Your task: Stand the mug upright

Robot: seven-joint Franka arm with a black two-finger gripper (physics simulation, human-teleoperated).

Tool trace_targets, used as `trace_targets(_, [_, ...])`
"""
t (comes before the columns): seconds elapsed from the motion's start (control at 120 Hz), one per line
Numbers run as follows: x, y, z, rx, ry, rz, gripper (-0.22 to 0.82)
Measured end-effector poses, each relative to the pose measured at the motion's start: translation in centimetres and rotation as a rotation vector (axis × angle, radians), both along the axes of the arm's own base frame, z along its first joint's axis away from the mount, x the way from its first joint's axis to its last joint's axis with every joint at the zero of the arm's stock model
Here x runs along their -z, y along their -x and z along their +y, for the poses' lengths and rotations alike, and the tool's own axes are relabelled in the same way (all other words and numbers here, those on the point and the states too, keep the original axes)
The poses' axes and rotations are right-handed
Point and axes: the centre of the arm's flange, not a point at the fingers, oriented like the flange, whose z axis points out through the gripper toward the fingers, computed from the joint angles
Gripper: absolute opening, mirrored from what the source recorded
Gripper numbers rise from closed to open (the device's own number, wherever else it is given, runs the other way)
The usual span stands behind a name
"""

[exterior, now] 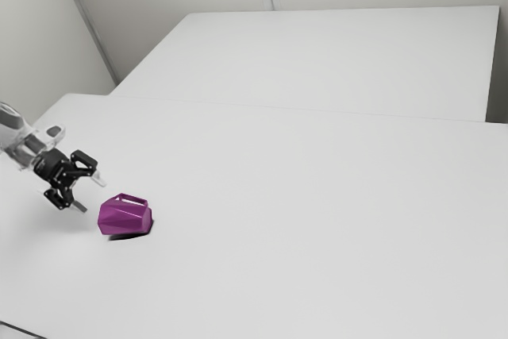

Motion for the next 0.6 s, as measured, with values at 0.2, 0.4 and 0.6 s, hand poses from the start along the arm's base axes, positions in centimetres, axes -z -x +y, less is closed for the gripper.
trace_targets(0.2, [2.1, -1.2, -1.4, -0.021, 0.096, -0.047, 0.60])
trace_targets(0.4, [3.7, -1.8, -2.3, -0.036, 0.155, -0.073, 0.60])
trace_targets(0.6, [3.7, -2.3, -2.9, -0.024, 0.157, -0.075, 0.18])
